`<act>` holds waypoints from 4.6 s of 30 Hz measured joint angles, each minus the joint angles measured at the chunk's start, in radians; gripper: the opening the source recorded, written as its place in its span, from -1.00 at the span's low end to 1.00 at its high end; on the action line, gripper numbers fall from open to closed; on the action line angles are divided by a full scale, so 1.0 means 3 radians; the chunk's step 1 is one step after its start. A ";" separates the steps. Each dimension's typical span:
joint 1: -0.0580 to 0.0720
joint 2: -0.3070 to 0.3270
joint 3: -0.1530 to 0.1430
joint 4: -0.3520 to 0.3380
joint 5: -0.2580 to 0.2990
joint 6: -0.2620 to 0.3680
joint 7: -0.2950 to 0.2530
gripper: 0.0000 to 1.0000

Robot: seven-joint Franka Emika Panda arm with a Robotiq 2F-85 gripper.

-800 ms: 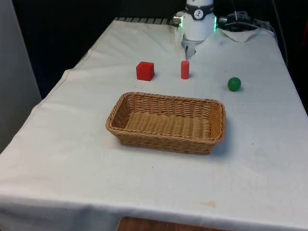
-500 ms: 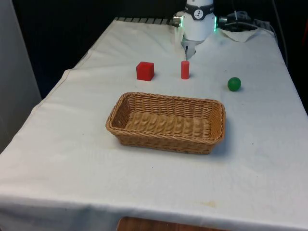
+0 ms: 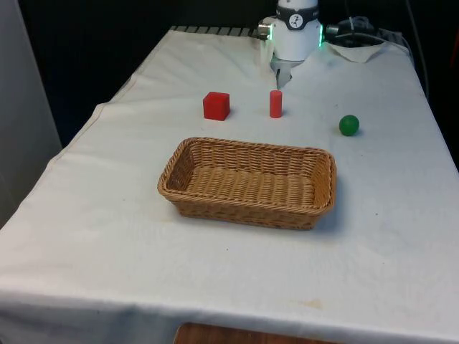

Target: Pick up the object to the left of the cylinder and place it into the basket.

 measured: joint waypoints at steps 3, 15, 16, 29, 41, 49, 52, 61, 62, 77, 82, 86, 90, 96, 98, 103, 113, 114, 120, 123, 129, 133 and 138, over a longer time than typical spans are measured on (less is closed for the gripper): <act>0.0000 -0.0027 0.0020 -0.0050 -0.0023 0.0030 0.0030 1.00; 0.0000 -0.0307 0.0160 -0.0397 -0.0213 0.0123 0.0217 1.00; 0.0000 -0.0330 0.0170 -0.0427 -0.0220 0.0123 0.0230 1.00; 0.0000 -0.0670 0.0317 -0.0830 -0.0340 0.0173 0.0417 1.00; 0.0000 -0.0867 0.0453 -0.1097 -0.0500 0.0337 0.0617 1.00; 0.0000 -0.0937 0.0540 -0.1253 -0.0577 0.0567 0.0733 1.00; 0.0000 -0.0963 0.0577 -0.1317 -0.0603 0.0673 0.0790 1.00; 0.0000 -0.1033 0.0633 -0.1427 -0.0677 0.0873 0.0880 1.00; 0.0000 -0.1043 0.0640 -0.1440 -0.0687 0.0897 0.0890 1.00; 0.0000 -0.1103 0.0723 -0.1757 -0.0813 0.1353 0.1050 1.00; 0.0000 -0.1100 0.0750 -0.1923 -0.0863 0.1573 0.1117 1.00; 0.0000 -0.1080 0.0760 -0.2000 -0.0867 0.1687 0.1133 1.00; 0.0000 -0.1010 0.0770 -0.2077 -0.0867 0.1833 0.1147 1.00; -0.0003 -0.0827 0.0767 -0.2133 -0.0867 0.2033 0.1150 1.00; -0.0003 -0.0773 0.0763 -0.2150 -0.0863 0.2090 0.1150 1.00; -0.0007 -0.0690 0.0757 -0.2177 -0.0863 0.2187 0.1150 1.00; -0.0007 -0.0360 0.0767 -0.2243 -0.0817 0.2540 0.1150 1.00; -0.0007 -0.0330 0.0773 -0.2250 -0.0803 0.2573 0.1150 1.00; -0.0007 -0.0173 0.0810 -0.2260 -0.0733 0.2737 0.1150 1.00; -0.0007 -0.0040 0.0857 -0.2263 -0.0657 0.2867 0.1147 1.00; -0.0007 0.0090 0.0900 -0.2263 -0.0547 0.3010 0.1113 1.00; -0.0007 0.0157 0.0937 -0.2263 -0.0433 0.3073 0.1060 1.00; -0.0007 0.0247 0.0970 -0.2263 -0.0317 0.3167 0.1007 1.00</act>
